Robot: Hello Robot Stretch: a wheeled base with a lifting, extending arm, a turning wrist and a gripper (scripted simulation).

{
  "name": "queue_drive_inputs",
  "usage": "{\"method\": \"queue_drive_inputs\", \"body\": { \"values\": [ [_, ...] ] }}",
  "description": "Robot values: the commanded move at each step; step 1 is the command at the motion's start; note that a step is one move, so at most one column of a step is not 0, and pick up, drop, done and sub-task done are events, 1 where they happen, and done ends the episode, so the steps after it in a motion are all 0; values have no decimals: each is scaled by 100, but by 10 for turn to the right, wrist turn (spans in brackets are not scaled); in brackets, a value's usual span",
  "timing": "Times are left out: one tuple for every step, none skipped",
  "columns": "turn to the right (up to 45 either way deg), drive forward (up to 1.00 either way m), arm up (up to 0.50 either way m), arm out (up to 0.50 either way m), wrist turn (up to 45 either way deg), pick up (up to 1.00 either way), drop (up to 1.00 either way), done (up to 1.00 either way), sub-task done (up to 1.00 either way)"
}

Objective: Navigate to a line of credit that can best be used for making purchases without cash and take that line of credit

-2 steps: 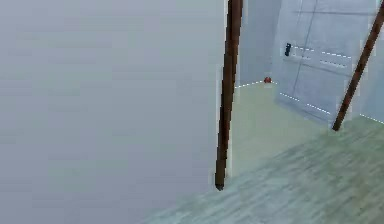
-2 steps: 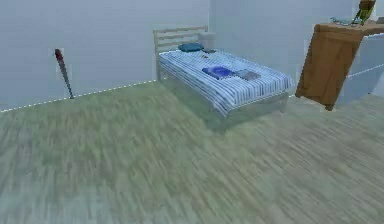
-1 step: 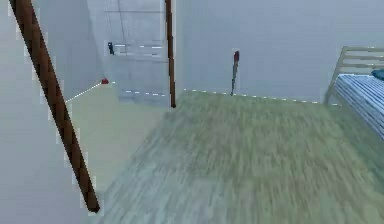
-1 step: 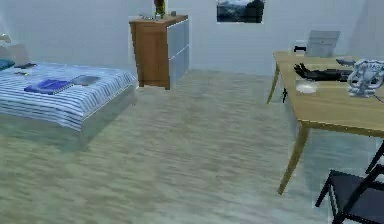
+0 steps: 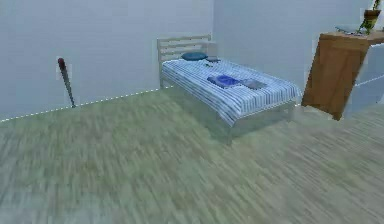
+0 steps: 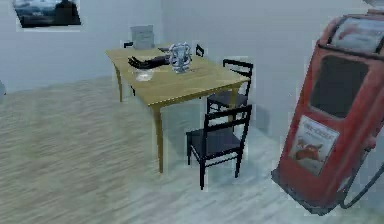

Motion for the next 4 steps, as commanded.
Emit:
{"method": "queue_drive_inputs", "body": {
  "values": [
    [450, 0, 0, 0, 0, 0, 0, 0, 0],
    [30, 0, 0, 0, 0, 0, 0, 0, 0],
    [0, 95, 0, 0, 0, 0, 0, 0, 0],
    [390, 0, 0, 0, 0, 0, 0, 0, 0]
  ]
}}
